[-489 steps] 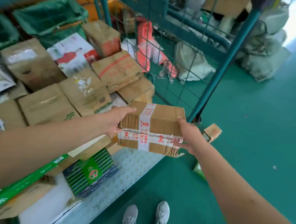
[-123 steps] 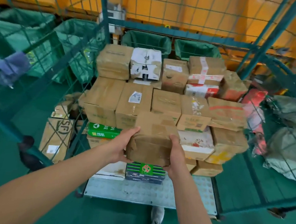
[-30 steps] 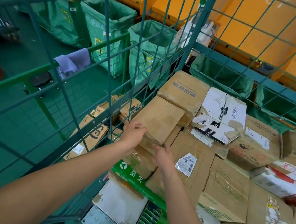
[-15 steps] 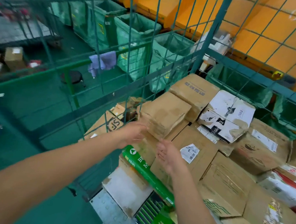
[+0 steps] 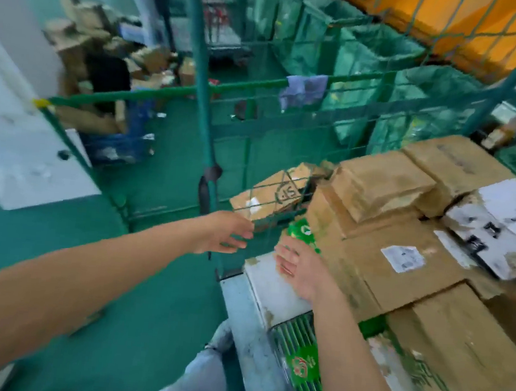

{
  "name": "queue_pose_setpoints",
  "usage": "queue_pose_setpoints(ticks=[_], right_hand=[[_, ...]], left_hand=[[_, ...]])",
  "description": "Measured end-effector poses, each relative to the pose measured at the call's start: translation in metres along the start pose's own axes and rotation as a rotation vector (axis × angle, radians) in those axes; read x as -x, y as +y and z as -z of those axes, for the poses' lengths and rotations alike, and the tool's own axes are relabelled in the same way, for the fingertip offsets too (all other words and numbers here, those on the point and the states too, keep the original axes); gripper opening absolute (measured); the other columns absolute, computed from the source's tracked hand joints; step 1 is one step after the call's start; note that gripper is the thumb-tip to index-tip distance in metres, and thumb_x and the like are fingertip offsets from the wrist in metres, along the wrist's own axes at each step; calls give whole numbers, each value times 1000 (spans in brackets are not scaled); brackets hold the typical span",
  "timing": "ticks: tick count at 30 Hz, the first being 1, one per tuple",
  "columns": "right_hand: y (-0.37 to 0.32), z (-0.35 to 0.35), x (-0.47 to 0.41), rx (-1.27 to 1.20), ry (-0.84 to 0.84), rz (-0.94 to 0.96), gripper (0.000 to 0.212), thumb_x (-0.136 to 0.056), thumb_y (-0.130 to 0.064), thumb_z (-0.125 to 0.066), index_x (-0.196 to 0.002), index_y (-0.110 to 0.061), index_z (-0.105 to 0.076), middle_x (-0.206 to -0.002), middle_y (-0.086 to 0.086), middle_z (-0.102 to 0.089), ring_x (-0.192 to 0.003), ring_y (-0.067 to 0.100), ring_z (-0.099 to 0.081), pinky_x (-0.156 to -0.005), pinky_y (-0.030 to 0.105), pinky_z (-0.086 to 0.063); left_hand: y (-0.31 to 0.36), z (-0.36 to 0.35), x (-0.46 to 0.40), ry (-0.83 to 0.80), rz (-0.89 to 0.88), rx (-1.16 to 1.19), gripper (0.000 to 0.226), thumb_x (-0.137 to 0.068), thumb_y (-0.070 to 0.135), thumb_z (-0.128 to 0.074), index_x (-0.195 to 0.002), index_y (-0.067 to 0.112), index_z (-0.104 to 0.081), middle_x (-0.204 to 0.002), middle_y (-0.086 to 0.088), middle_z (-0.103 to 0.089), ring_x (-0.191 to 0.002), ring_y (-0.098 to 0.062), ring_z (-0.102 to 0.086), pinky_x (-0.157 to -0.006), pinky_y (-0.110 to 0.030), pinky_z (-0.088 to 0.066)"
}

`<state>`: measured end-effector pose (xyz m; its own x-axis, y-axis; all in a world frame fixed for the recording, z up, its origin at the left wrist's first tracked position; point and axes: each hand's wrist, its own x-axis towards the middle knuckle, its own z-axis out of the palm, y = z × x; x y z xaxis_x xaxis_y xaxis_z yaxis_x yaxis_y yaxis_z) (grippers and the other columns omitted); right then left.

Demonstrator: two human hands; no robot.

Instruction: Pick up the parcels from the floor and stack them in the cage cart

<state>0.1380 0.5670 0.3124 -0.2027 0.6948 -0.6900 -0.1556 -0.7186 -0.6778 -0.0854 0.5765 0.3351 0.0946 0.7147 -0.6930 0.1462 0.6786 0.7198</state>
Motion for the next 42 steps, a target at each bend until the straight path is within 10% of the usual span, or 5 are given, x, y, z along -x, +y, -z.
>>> queue_pose_setpoints(ticks=[18, 42], right_hand=[[105, -245, 8, 484, -472, -211, 27, -105, -34, -57, -124, -17, -64, -125, 8, -70, -120, 28, -64, -105, 42, -51], [309, -629, 46, 999, -773, -339, 30, -104, -32, -58, -129, -16, -62, -128, 10, -69, -117, 27, -65, -99, 39, -52]], left_hand=[[-191, 185, 191, 581, 88, 475, 19, -103, 27, -58, -119, 18, -62, -123, -3, -69, -104, -22, -66, -98, -37, -53], [-440, 444, 405, 969, 139, 938, 29, -103, 29, -59, -129, 16, -61, -124, -3, -70, -114, -23, -67, -100, -39, -55]])
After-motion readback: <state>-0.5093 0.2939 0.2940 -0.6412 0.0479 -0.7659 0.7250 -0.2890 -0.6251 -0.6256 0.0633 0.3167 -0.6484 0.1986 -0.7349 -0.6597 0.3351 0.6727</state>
